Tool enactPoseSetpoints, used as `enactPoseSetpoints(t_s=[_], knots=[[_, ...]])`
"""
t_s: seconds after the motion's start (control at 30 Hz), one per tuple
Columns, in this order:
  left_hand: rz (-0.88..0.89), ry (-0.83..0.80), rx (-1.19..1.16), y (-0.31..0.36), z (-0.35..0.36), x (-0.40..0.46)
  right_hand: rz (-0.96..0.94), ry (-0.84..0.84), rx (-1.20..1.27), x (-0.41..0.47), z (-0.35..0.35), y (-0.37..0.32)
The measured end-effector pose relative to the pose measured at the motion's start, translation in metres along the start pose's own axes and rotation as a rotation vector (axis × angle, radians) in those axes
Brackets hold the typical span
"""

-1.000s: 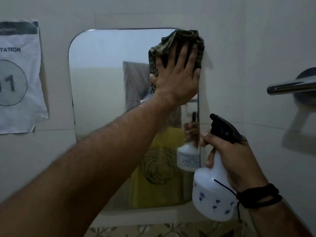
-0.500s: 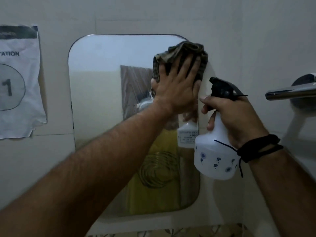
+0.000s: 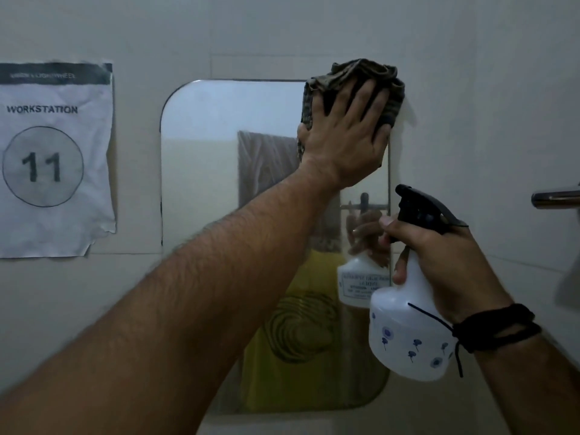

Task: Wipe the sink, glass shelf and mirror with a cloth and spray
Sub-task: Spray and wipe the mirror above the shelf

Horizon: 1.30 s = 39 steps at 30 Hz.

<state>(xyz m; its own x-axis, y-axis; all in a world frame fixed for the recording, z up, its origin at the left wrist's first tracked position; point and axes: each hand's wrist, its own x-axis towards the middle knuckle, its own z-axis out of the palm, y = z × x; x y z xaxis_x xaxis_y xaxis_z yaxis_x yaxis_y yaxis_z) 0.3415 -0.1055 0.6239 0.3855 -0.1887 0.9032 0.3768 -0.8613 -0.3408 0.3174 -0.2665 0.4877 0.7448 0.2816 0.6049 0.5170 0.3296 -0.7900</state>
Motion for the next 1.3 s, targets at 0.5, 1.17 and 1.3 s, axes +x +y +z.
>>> enactPoseSetpoints(t_s=[0.5,1.17,1.3], knots=[[-0.192,0.059,-0.029,-0.105,-0.018,-0.037,-0.115,-0.077,0.048,0.031,0.059,-0.023],[-0.51,0.131,0.053,-0.164,-0.009,-0.108,-0.104,-0.07,0.015,0.035,0.063,-0.021],[-0.482,0.126,0.045,-0.15,-0.005,-0.116,-0.115,-0.087,0.031,0.042,0.061,-0.015]])
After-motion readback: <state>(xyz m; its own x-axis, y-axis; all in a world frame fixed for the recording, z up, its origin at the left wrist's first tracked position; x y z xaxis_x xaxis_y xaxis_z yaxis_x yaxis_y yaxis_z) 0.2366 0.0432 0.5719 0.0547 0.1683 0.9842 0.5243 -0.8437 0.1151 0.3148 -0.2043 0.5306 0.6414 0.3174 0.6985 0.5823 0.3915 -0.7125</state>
